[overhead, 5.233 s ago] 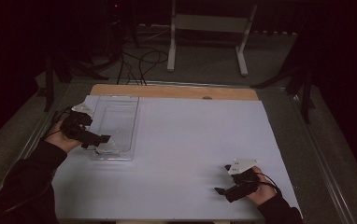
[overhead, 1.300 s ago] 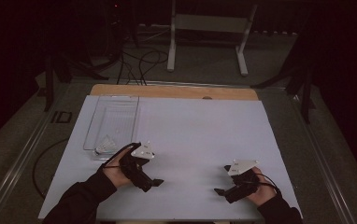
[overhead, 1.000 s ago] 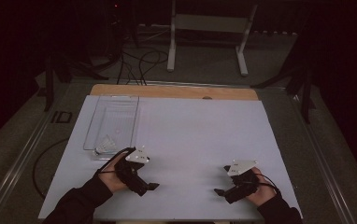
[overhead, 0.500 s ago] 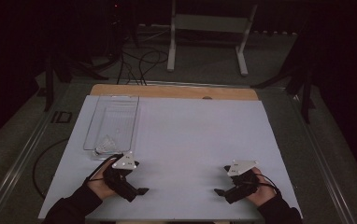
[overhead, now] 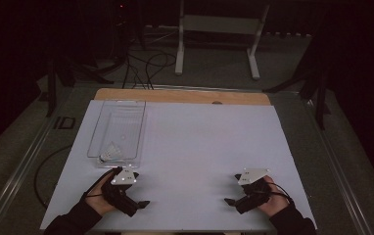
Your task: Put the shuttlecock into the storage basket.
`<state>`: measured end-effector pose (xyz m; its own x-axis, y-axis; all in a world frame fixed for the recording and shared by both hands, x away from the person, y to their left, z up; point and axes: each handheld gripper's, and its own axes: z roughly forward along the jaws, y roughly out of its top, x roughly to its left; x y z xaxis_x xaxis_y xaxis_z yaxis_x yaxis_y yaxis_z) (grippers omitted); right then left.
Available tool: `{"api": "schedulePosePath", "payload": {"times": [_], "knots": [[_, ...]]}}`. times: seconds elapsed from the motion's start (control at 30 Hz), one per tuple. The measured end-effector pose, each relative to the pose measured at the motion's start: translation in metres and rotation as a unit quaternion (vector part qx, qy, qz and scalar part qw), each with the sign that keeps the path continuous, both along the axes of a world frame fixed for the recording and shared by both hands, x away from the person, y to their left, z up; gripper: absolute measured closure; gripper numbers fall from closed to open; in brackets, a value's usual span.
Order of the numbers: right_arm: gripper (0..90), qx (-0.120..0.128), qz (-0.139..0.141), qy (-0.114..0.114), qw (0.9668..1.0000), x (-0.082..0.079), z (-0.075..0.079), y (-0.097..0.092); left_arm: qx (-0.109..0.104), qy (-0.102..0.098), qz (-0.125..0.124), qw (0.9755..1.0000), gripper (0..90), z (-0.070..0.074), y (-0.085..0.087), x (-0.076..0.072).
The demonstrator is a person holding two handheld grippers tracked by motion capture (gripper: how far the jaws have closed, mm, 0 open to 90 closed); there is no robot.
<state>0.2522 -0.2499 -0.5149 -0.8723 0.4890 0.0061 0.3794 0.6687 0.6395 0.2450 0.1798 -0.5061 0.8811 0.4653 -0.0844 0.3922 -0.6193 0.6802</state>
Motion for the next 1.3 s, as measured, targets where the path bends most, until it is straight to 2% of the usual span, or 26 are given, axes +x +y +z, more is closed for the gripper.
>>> {"api": "schedulePosePath", "payload": {"times": [0.2, 0.5, 0.53, 0.63, 0.8, 1.07, 1.3], "knots": [[8.7, -0.003, 0.002, 0.000, 1.0000, 0.000, -0.001, 0.000, 0.000, 0.000, 0.010, 0.9999, 0.1, -0.005, 0.009, -0.002], [8.8, 0.000, 0.002, -0.002, 1.0000, 0.000, -0.001, 0.000, -0.008, 0.000, 0.040, 0.9992, 0.1, -0.012, 0.020, -0.006], [8.7, -0.001, 0.002, -0.002, 1.0000, 0.000, -0.001, 0.000, -0.009, -0.002, 0.044, 0.9990, 0.1, -0.013, 0.021, -0.006], [8.8, 0.000, 0.002, -0.002, 1.0000, 0.000, -0.002, 0.000, -0.030, -0.002, 0.062, 0.9976, 0.1, -0.013, 0.025, -0.006], [8.7, -0.001, 0.000, 0.000, 1.0000, 0.000, -0.002, 0.000, -0.035, -0.017, 0.090, 0.9952, 0.1, -0.013, 0.028, -0.006], [8.8, 0.000, 0.000, -0.001, 1.0000, 0.000, -0.003, 0.000, -0.034, -0.023, 0.101, 0.9941, 0.2, -0.015, 0.029, -0.008], [8.7, -0.001, 0.000, -0.003, 1.0000, 0.001, -0.004, 0.001, -0.045, -0.024, 0.107, 0.9930, 0.1, -0.013, 0.032, -0.009]]}}
